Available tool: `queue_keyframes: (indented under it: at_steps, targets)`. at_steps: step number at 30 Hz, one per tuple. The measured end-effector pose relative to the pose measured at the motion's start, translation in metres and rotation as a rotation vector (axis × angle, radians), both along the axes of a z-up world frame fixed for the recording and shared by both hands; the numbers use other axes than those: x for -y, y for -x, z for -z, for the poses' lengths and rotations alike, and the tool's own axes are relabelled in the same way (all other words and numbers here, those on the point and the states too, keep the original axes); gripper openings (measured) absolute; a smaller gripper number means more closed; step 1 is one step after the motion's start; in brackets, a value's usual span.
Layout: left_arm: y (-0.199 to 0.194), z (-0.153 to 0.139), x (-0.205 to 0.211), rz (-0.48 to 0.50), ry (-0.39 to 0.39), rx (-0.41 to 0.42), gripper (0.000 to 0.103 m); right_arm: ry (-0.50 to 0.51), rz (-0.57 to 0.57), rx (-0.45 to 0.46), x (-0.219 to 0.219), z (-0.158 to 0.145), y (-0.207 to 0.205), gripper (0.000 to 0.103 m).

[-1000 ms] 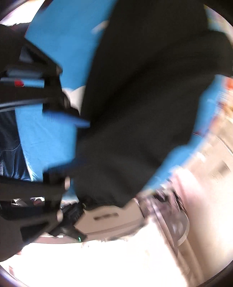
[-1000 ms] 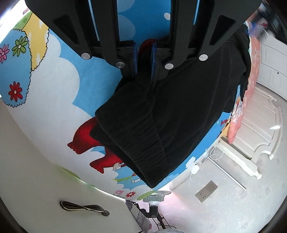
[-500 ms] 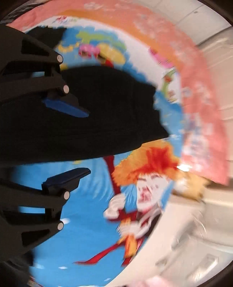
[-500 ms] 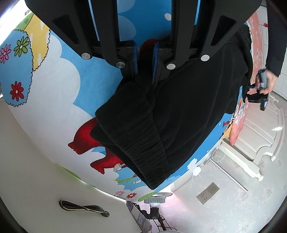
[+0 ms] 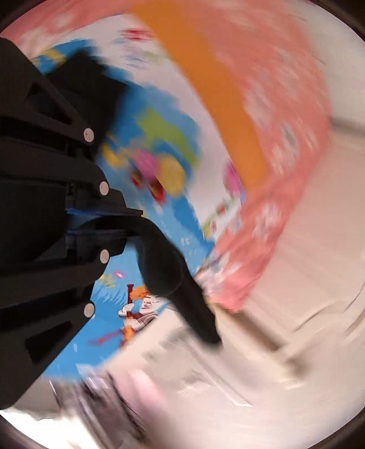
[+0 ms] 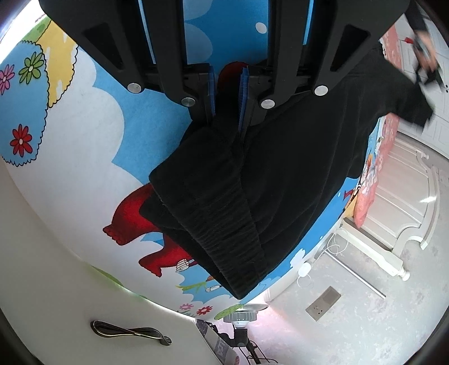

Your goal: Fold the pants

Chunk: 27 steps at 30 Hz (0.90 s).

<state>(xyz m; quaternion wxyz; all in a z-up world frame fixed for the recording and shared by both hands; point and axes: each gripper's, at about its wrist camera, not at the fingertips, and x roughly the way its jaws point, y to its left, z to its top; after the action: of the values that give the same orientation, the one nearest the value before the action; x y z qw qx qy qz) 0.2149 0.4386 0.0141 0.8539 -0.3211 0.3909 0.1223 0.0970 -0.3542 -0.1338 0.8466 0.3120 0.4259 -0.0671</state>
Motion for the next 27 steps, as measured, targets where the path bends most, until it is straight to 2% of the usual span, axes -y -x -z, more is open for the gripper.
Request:
queue_keyframes:
  at_steps: [1,3,5,6,7,8,11,14,15,17,19,25,26,27]
  targets:
    - [0.032,0.016,-0.016,-0.036,0.048,0.008,0.007,-0.001,-0.004,0.000,0.000,0.000,0.000,0.009]
    - [0.096,0.075,-0.038,-0.086,0.127,-0.021,0.013,-0.007,-0.015,0.001,0.001,0.000,0.001,0.009]
    - [0.128,0.128,-0.051,-0.135,0.201,-0.094,0.015,-0.005,-0.023,-0.006,0.002,0.000,0.000,0.008]
    - [0.140,0.144,-0.053,-0.144,0.237,-0.089,0.013,-0.007,-0.025,-0.010,0.003,0.000,0.000,0.009]
    - [0.148,0.153,-0.056,-0.141,0.265,-0.042,0.014,-0.012,-0.024,-0.013,0.003,0.000,-0.001,0.009]
    - [0.157,0.155,-0.057,-0.138,0.287,0.008,0.016,-0.015,-0.023,-0.015,0.004,0.000,-0.001,0.009]
    - [0.164,0.152,-0.065,-0.141,0.362,0.083,0.033,-0.004,-0.022,-0.016,0.002,-0.001,-0.002,0.009]
    - [0.159,0.148,-0.072,-0.144,0.406,0.099,0.038,-0.006,-0.018,-0.013,0.002,0.000,-0.002,0.009]
    - [0.158,0.147,-0.071,-0.151,0.417,0.089,0.038,-0.005,-0.017,-0.013,0.001,-0.001,-0.001,0.009]
    - [0.155,0.155,-0.083,-0.177,0.486,0.084,0.038,0.001,-0.019,-0.015,0.001,-0.001,-0.002,0.009]
    - [0.153,0.158,-0.086,-0.181,0.507,0.080,0.038,-0.001,-0.022,-0.018,0.002,-0.001,-0.003,0.009]
    - [0.154,0.150,-0.086,-0.199,0.481,0.056,0.037,-0.009,-0.024,-0.007,0.003,0.000,-0.002,0.009]
    - [0.151,0.150,-0.087,-0.201,0.450,0.037,0.037,-0.006,-0.025,-0.007,0.003,0.000,-0.002,0.009]
    - [0.148,0.154,-0.089,-0.205,0.453,0.020,0.036,-0.003,-0.027,-0.007,0.003,0.000,-0.002,0.009]
